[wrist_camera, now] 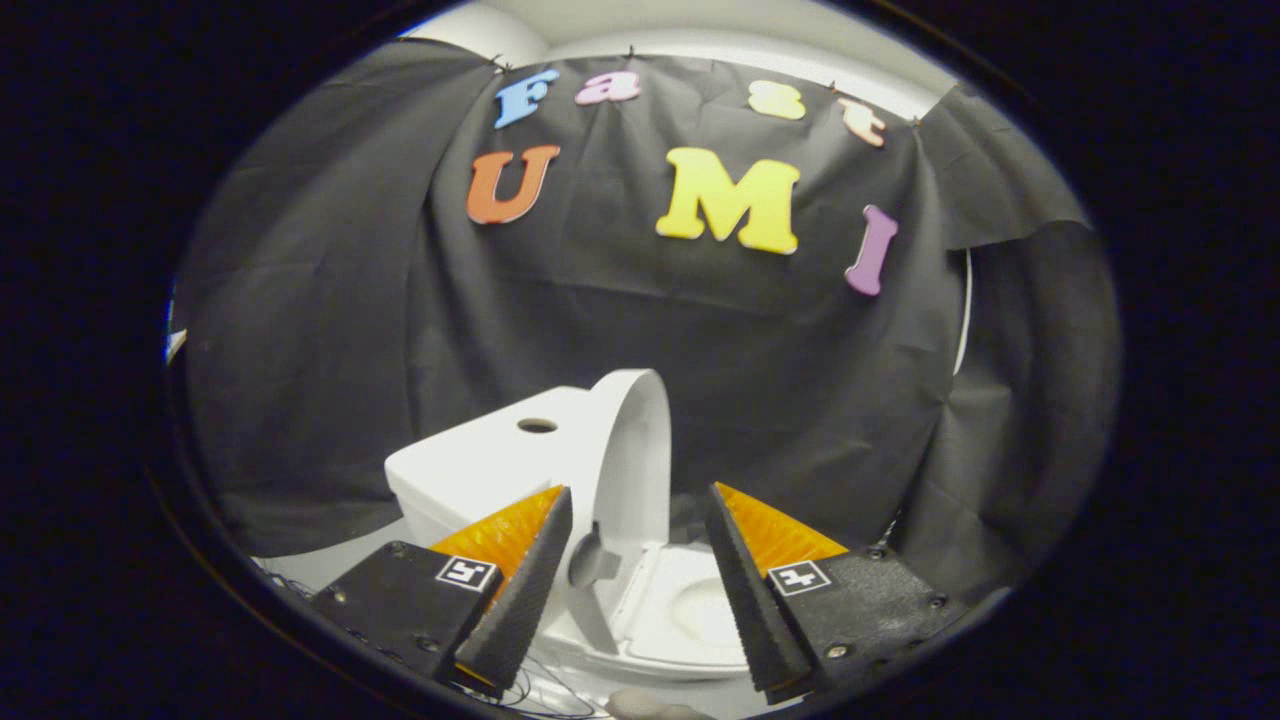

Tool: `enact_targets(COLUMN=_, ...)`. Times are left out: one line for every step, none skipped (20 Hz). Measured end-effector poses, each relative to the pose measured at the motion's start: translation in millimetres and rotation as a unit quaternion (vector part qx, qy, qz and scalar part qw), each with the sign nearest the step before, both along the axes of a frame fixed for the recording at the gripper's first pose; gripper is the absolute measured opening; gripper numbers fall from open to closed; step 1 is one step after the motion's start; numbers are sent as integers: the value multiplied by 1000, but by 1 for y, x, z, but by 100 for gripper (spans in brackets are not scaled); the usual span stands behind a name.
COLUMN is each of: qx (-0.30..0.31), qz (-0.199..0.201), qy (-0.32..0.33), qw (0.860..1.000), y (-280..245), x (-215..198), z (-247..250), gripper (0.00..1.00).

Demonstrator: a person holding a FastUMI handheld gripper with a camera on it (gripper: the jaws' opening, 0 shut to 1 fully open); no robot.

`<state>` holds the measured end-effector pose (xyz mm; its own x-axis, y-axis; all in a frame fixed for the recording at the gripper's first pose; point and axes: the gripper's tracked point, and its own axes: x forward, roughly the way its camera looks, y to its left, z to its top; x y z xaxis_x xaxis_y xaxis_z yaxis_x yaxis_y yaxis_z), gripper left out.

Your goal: Open the toilet lid.

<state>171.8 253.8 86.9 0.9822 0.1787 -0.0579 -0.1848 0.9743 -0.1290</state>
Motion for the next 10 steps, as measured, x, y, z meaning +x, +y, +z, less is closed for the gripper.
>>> enact_targets(qx=11, qz=-7, qy=-23, qw=1000, y=-12, x=-6, z=9, gripper=87)
enact_targets(qx=29, qz=-9, qy=-44, qw=999, y=-25, x=-13, z=19, gripper=93)
enact_targets(qx=44, qz=-17, qy=-57, qw=997, y=-37, x=-16, z=25, gripper=100)
enact_targets(qx=59, qz=-30, qy=-68, qw=996, y=-57, x=-20, z=27, gripper=100)
enact_targets(qx=69, qz=-42, qy=-75, qw=994, y=-73, x=-24, z=30, gripper=100)
enact_targets(qx=80, qz=-51, qy=-81, qw=992, y=-90, x=-31, z=31, gripper=100)
enact_targets(qx=88, qz=-55, qy=-87, qw=991, y=-104, x=-38, z=34, gripper=100)
enact_targets(qx=93, qz=-60, qy=-90, qw=990, y=-118, x=-42, z=32, gripper=100)
enact_targets(qx=99, qz=-64, qy=-90, qw=989, y=-132, x=-48, z=30, gripper=100)
enact_targets(qx=106, qz=-62, qy=-93, qw=988, y=-143, x=-55, z=27, gripper=100)
